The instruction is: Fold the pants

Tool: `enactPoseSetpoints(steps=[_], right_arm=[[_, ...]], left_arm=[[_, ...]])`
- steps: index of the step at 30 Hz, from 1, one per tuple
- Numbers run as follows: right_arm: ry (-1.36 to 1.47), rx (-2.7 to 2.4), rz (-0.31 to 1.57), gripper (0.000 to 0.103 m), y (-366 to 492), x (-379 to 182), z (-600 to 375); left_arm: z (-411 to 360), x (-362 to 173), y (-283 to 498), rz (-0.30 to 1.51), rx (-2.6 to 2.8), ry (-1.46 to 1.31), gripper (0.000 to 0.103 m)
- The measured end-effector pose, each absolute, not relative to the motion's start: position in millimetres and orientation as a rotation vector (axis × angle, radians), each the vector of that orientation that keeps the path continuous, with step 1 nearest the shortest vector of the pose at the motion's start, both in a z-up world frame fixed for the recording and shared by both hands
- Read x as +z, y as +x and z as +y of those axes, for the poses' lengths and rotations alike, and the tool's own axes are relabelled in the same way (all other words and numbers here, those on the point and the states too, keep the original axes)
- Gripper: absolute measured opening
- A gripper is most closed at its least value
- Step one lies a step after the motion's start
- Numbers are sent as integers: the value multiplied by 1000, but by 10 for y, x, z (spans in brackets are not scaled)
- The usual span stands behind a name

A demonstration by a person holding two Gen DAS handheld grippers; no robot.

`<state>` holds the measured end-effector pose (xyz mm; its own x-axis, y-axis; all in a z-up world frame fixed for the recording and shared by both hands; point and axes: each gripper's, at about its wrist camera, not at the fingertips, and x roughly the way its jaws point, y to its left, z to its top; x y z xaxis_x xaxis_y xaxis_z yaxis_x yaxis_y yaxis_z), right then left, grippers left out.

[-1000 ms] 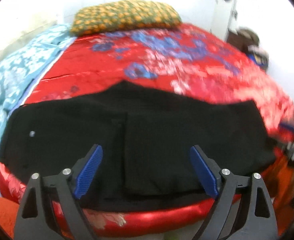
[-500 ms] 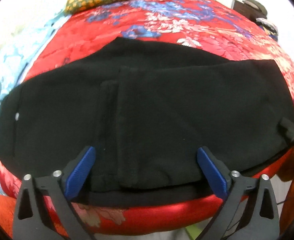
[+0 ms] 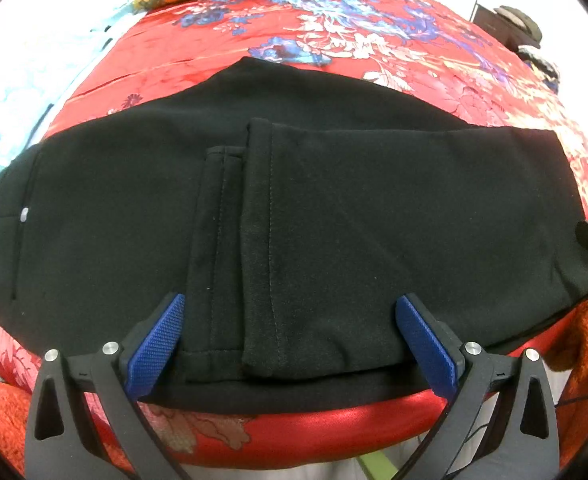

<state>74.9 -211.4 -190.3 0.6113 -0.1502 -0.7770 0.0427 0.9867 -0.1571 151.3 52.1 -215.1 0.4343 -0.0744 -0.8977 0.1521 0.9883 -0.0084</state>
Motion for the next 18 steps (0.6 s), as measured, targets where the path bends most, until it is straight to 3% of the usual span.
enactPoseSetpoints(steps=[18], right_arm=[[-211,-121,855,103,675,-1776,-2051]], left_arm=[[585,-2045,1476,1119,-135,39,102]])
